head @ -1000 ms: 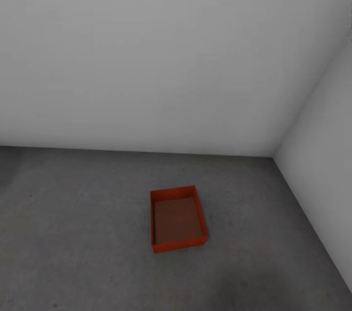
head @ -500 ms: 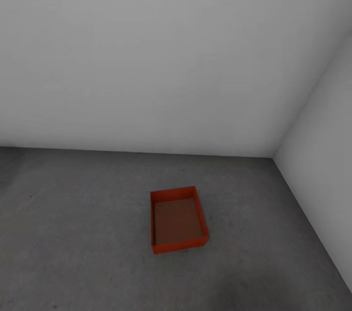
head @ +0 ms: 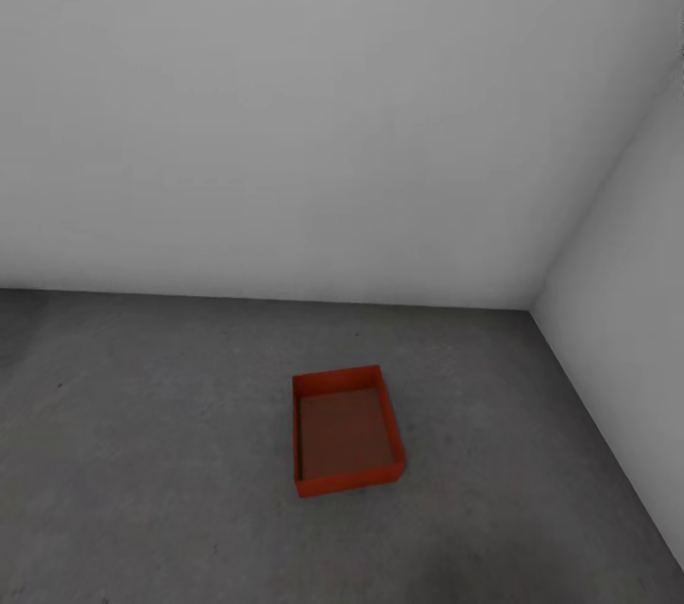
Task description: Move the two storage containers from the living room to the garage. In the garage, place one container on the floor and stack the other container on top of it (either order is fine).
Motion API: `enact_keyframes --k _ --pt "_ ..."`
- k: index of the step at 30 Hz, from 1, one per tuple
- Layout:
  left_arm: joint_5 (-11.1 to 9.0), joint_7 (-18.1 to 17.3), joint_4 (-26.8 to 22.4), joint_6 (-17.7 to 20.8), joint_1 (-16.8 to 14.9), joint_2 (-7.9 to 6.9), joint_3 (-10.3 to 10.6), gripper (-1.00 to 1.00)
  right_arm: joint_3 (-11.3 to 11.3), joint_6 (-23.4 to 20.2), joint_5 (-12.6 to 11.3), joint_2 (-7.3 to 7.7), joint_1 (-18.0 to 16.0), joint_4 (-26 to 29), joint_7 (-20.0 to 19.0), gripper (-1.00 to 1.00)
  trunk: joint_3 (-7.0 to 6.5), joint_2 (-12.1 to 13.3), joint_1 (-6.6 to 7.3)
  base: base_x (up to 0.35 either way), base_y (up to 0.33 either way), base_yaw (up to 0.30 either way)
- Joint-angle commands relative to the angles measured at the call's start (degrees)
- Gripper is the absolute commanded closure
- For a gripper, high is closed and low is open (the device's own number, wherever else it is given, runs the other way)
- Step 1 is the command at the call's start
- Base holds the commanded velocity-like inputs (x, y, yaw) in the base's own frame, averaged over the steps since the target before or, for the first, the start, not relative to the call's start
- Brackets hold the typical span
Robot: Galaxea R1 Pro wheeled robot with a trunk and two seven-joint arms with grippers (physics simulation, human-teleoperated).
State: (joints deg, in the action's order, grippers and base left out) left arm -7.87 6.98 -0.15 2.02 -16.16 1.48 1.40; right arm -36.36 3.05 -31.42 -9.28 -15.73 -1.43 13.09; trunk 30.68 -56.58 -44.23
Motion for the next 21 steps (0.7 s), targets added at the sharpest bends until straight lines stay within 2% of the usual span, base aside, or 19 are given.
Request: enact_keyframes --k 1,8,21 --pt "-0.54 0.15 -0.02 -0.49 -0.02 0.01 0.18 -1.00 -0.46 0.19 -0.59 -0.08 -0.01 -0.15 0.02 -1.00 -0.05 -0.03 0.00 0.000 0.000 0.000" --pt "-0.57 0.14 -0.02 -2.58 -0.01 -0.04 0.18 -1.00 -0.54 0.30 -0.30 -0.35 1.79 -0.15 0.02 -1.00 -0.68 -0.03 0.00 0.000 0.000 0.000" --pt "-0.48 0.14 -0.02 -2.72 -0.01 0.16 0.18 -1.00 -0.55 0.43 -0.14 -0.38 2.11 -0.15 0.00 -1.00 -1.85 -0.03 0.00 0.000 0.000 0.000"
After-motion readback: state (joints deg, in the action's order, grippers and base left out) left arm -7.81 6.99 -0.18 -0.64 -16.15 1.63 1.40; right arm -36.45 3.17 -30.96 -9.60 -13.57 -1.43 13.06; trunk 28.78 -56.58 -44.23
